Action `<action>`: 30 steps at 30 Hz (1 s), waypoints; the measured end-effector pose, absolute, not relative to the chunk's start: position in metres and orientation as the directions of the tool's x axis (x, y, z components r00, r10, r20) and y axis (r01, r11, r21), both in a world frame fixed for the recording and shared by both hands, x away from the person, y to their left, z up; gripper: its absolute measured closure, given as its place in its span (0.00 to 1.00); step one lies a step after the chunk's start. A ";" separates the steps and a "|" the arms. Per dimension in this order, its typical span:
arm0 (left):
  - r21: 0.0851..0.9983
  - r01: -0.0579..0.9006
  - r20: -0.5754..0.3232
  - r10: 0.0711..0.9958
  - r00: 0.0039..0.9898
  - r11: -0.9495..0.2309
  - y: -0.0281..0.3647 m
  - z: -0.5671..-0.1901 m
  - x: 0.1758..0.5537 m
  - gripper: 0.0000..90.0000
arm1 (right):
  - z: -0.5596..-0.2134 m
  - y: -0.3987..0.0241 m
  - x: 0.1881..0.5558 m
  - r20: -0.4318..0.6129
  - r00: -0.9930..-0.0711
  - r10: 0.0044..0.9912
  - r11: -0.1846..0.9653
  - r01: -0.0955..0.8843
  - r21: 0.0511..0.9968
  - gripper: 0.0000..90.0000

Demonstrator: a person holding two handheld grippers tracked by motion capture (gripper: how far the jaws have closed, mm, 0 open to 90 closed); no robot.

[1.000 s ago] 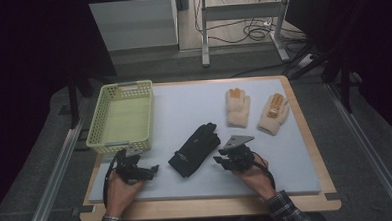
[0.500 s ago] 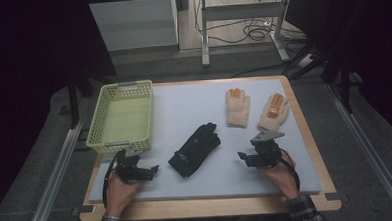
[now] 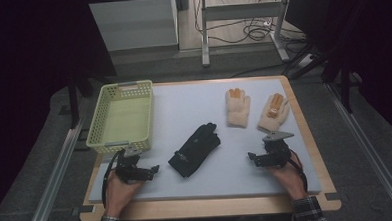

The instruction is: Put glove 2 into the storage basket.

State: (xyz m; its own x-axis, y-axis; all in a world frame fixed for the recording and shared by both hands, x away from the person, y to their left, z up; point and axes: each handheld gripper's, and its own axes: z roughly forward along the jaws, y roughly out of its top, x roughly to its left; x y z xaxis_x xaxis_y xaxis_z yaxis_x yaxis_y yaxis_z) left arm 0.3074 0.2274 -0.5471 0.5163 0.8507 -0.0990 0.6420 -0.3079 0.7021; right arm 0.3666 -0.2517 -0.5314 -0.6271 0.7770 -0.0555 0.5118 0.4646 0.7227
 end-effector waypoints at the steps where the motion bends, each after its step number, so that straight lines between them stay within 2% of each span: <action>1: 0.706 0.637 -0.102 0.846 0.523 -0.309 0.226 -0.546 0.307 0.02 | -0.532 -0.252 0.367 -0.054 -0.627 0.777 0.463 0.511 0.724 0.17; 5: 0.707 0.624 -0.094 0.831 0.549 -0.332 0.220 -0.541 0.306 0.02 | -0.532 -0.252 0.366 -0.054 -0.626 0.778 0.462 0.511 0.725 0.17; 15: 0.736 0.588 -0.144 0.772 0.619 -0.335 0.198 -0.521 0.307 0.03 | -0.532 -0.251 0.365 -0.075 -0.625 0.777 0.471 0.498 0.728 0.17; 22: 0.746 0.547 -0.124 0.727 0.675 -0.380 0.164 -0.505 0.322 0.00 | -0.532 -0.250 0.364 -0.085 -0.623 0.778 0.474 0.492 0.730 0.17; 30: 0.711 0.532 -0.093 0.689 0.719 -0.460 0.115 -0.501 0.347 0.00 | -0.532 -0.251 0.364 -0.083 -0.625 0.776 0.475 0.493 0.729 0.17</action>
State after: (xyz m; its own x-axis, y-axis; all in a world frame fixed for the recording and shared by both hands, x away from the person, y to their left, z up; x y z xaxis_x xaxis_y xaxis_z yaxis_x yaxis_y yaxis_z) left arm 0.3471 0.1151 -0.5006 0.7190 0.6888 -0.0928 0.5322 -0.4597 0.7109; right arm 0.3642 -0.2508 -0.5319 -0.6247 0.7765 -0.0826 0.4934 0.4745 0.7290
